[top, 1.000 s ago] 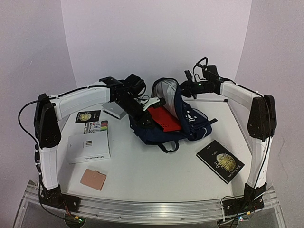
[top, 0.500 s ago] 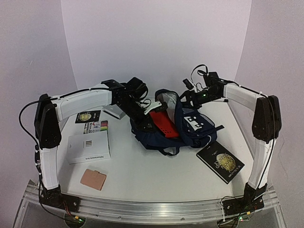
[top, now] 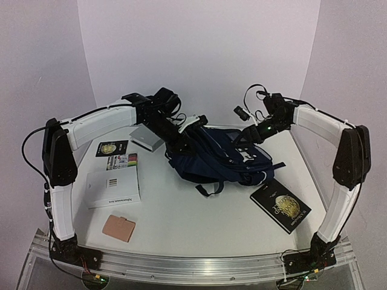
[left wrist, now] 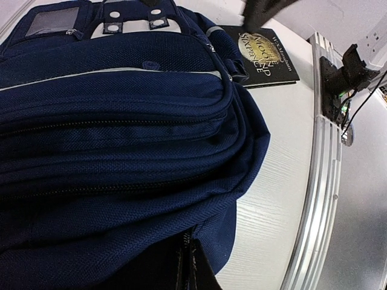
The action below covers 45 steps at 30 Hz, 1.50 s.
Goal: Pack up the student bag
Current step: Adjust the student bag at the center of the board.
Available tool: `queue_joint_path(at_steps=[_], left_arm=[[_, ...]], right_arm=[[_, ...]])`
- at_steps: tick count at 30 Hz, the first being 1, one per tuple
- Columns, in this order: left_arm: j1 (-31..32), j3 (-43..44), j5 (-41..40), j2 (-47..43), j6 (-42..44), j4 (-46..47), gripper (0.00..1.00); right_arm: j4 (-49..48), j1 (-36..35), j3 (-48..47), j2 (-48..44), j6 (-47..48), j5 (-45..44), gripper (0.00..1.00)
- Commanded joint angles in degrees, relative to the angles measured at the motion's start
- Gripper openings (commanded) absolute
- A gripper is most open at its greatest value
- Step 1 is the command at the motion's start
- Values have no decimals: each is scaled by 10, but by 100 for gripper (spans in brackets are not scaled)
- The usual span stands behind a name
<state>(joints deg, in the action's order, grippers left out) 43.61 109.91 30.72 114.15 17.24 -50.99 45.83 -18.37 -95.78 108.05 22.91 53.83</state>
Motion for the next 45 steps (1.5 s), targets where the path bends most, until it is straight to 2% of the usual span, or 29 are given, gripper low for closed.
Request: queue_joint_path(at_steps=[1,3,12,14,16,19,24,28,32,34,37,42,45], left_arm=[[-14,30,35,-23,-25,66,0],[-14,36,39,-21,-26,68,0],[-14,37,54,-25,-37,60,0],[-13,38,57,-28,-37,53,0],[-11,34,58,-36,-36,48,0],[-7,21,52,-51,-35,45,0],[-6,11,39,-64,-34,37,0],[-3,10,39,-66,-31,38,0],[2,0,45,-64,-27,40,0],[5,-10,45,-62,-24,42,0],[6,-44,37,-72,-22,51,0],[7,-122,14,-96,-28,65,2],[8,-171,-3,-112,-48,78,15]], right_arm=[[16,-33,43,-84,84,-18,98],[-6,-57,67,-92,88,-40,98],[-173,-132,89,-51,-29,-157,97],[-202,-133,78,-23,-69,-189,86],[-212,-130,55,5,-101,-233,67],[-213,-124,22,32,-139,-265,46],[-212,-127,19,54,-132,-303,41],[-211,-136,58,75,-86,-358,38],[-207,-143,64,106,-80,-395,29],[-193,-143,57,115,-84,-379,19],[-179,-125,66,85,-92,-309,0],[-170,-70,68,14,-131,-157,0],[-168,-55,69,-5,-153,-86,0]])
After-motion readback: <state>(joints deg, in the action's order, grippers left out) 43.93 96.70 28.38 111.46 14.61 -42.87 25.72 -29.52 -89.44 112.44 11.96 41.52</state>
